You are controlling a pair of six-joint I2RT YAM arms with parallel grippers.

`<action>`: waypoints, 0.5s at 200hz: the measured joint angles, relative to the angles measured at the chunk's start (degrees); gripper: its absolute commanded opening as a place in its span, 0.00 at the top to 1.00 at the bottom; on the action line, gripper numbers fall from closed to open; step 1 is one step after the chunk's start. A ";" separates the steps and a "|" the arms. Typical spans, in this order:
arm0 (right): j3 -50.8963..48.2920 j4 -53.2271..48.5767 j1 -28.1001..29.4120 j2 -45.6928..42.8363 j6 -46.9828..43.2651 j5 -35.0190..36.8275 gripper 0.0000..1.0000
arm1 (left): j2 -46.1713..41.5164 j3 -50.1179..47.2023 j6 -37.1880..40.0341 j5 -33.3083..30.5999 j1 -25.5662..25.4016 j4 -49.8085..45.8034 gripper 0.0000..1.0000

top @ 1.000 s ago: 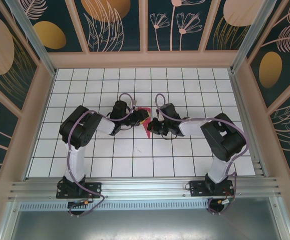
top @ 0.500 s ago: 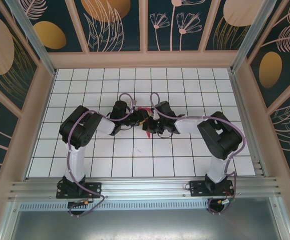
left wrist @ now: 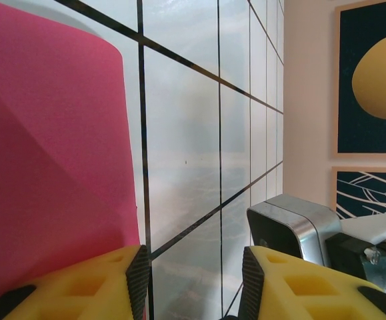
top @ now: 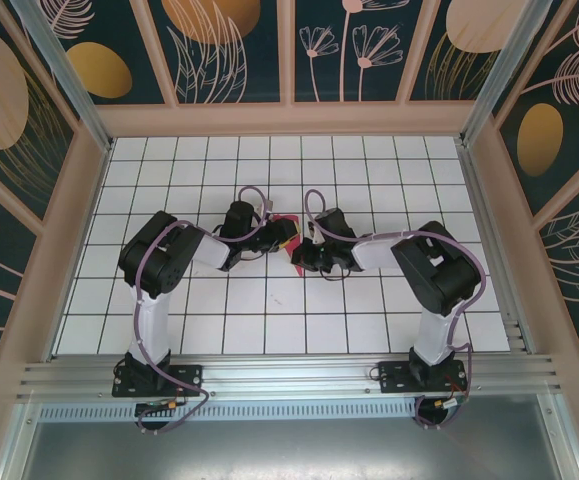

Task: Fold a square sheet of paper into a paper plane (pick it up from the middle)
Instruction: Fold the wing for the fifth time at the center of the table.

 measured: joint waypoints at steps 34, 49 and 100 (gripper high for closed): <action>-0.48 -0.76 -0.76 -1.01 -0.31 -1.16 0.91 | -0.09 0.00 0.02 0.02 -0.11 -0.13 0.55; -0.42 -3.21 -0.96 -2.29 -0.76 -1.70 0.91 | -0.09 0.00 0.02 0.02 -0.11 -0.17 0.55; 0.81 -6.86 -0.94 -3.82 -1.92 -4.52 0.90 | -0.09 0.00 0.02 0.00 -0.11 -0.17 0.55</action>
